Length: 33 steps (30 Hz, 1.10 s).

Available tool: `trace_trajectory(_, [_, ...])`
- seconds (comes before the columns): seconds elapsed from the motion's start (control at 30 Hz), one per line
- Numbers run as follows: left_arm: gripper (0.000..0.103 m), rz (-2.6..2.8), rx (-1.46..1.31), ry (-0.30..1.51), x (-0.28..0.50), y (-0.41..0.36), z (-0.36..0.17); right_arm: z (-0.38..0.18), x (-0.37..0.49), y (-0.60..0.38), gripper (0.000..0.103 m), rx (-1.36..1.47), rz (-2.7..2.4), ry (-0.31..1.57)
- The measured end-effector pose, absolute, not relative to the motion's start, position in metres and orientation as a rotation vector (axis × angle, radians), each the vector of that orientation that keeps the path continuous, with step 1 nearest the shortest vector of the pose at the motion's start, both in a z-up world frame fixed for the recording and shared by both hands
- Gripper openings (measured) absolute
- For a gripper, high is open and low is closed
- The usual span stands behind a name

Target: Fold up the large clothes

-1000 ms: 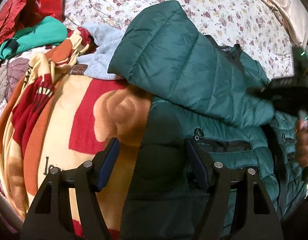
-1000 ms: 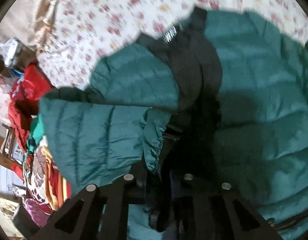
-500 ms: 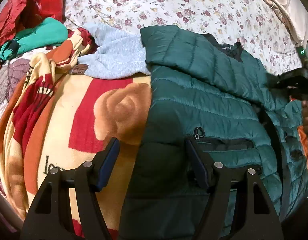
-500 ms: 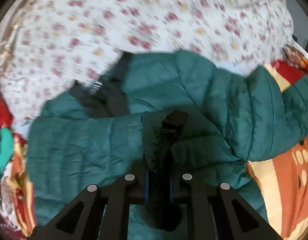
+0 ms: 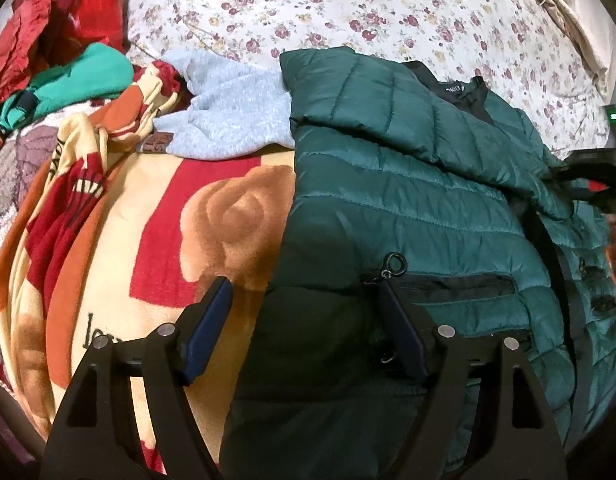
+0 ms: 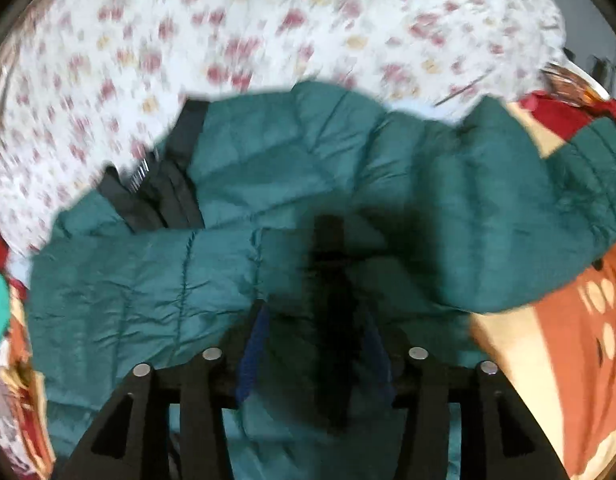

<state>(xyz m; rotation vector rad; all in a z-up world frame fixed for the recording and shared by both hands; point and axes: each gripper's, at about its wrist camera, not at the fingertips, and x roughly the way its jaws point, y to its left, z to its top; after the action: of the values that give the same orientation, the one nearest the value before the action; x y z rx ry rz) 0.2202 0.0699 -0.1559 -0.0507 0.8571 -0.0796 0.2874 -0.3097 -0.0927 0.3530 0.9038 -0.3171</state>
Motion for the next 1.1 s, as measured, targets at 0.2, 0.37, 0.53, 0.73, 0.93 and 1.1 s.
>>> trace_trajectory(0.2, [0.082,-0.025,0.002,0.799,0.213,0.063,-0.158,-0.074,0.208,-0.395,0.056,0.375,-0.466,0.828])
trace_trajectory(0.37, [0.085,0.012,0.032,0.757,0.208,0.06,-0.161,-0.063,0.144,-0.487,0.056,0.517,-0.569,0.748])
trace_trajectory(0.53, [0.096,0.07,0.038,0.732,0.208,0.059,-0.164,-0.063,0.125,-0.55,0.056,0.626,-0.555,0.671])
trace_trajectory(0.73, [0.102,0.094,0.002,0.751,0.212,0.062,-0.167,-0.084,0.143,-0.591,0.056,0.766,-0.498,0.623])
trace_trajectory(0.93, [0.103,0.114,0.028,0.738,0.213,0.057,-0.168,-0.108,0.165,-0.621,0.056,0.814,-0.52,0.647])
trace_trajectory(1.1, [0.103,0.125,0.042,0.731,0.214,0.055,-0.169,-0.117,0.176,-0.631,0.054,0.811,-0.556,0.653])
